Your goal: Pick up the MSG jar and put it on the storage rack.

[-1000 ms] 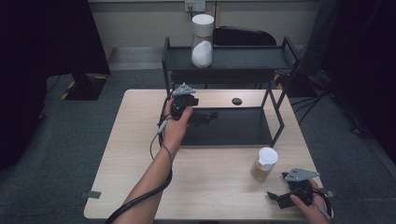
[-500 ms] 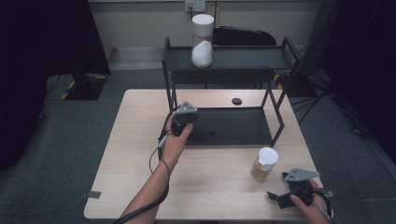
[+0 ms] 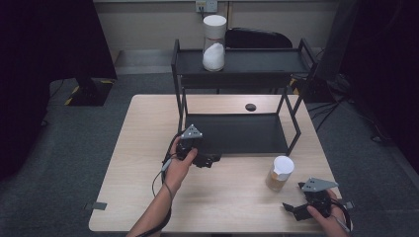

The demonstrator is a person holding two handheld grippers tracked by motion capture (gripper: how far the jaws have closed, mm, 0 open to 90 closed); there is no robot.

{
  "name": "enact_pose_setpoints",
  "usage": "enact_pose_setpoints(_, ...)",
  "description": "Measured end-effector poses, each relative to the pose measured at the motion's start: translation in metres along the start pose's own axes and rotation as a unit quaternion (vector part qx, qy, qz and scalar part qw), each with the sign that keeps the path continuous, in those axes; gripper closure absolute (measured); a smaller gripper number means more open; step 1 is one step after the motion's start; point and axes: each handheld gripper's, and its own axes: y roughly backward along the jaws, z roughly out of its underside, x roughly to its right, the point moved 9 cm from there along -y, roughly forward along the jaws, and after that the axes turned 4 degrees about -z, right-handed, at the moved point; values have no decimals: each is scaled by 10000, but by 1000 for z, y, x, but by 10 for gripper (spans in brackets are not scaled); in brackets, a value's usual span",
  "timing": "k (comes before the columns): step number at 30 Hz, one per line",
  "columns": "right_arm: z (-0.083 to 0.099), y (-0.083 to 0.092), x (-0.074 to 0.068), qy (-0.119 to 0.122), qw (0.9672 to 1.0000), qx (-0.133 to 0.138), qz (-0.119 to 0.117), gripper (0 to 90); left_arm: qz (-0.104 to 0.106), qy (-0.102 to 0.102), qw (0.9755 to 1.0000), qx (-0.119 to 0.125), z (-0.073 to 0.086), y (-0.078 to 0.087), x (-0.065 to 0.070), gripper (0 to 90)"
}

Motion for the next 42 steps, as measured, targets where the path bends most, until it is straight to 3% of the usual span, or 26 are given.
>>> enact_pose_setpoints(10,0,0,0,0,10000,1,0,0,-38,-25,9999,-127,36,8,-2,7)
enact_pose_setpoints(15,0,0,0,0,10000,1,0,0,-146,-254,9992,-257,52,17,2,7)
enact_pose_setpoints(20,0,0,0,2,10000,1,0,0,-218,-351,9986,-333,68,28,7,7)
enact_pose_setpoints(27,0,0,0,0,10000,1,0,0,-324,-308,9978,-491,92,40,9,8)
enact_pose_setpoints(35,0,0,0,0,10000,-1,-1,0,-531,-498,9938,-843,108,44,13,12)
enact_pose_setpoints(39,0,0,0,0,10000,0,0,0,-656,-719,9896,-1056,109,43,17,14)
enact_pose_setpoints(42,0,0,0,-3,10000,-3,-1,0,-683,-693,9893,-1088,109,43,17,0)
